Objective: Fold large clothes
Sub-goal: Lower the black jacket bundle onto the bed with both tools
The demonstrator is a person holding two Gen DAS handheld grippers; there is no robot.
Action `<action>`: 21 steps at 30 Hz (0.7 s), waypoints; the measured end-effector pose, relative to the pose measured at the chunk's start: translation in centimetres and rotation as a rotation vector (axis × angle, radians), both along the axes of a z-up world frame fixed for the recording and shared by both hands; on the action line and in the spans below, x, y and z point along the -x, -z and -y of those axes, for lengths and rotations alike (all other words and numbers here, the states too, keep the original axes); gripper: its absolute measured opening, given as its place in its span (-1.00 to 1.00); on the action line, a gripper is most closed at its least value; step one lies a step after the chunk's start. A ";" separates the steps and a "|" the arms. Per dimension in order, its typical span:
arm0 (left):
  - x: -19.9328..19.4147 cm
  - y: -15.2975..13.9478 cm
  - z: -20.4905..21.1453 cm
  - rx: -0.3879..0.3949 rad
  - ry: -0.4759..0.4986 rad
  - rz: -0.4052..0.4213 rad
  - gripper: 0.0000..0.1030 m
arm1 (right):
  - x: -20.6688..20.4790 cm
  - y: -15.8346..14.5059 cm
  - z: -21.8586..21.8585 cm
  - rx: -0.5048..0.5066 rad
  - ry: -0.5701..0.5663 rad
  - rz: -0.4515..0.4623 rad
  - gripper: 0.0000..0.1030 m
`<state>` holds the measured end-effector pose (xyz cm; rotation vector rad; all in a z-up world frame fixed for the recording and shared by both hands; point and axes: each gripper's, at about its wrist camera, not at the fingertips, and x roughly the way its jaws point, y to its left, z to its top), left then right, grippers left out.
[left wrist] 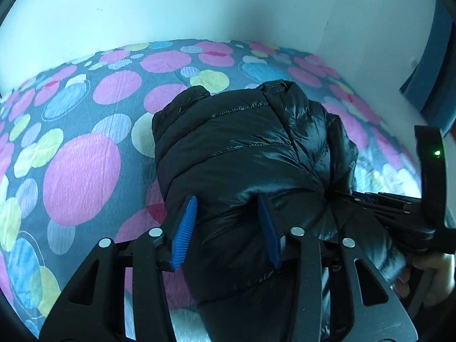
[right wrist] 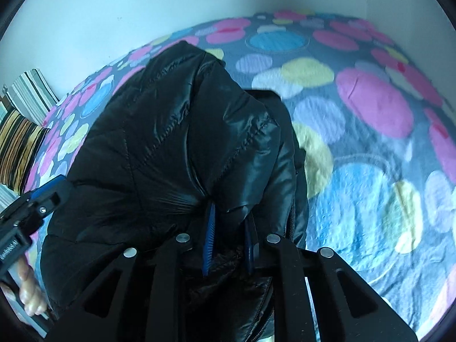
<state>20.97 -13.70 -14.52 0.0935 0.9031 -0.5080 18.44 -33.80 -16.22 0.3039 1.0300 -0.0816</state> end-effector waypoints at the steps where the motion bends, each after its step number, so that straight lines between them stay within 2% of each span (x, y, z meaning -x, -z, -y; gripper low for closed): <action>1: -0.2 0.5 0.4 -0.021 0.003 0.000 -0.13 | 0.0 0.3 0.0 -0.003 -0.002 -0.001 -0.69; 10: -1.2 2.6 1.0 -0.022 -0.006 -0.018 -0.10 | -0.5 3.1 0.7 -0.071 0.026 0.015 -0.69; 17: -0.7 1.4 0.3 0.003 -0.003 0.006 -0.10 | -0.1 2.8 0.7 -0.085 0.041 0.049 -0.68; 21: -0.9 -0.1 -1.4 0.049 -0.023 -0.006 -0.10 | 0.5 1.4 0.8 -0.101 0.035 0.064 -0.53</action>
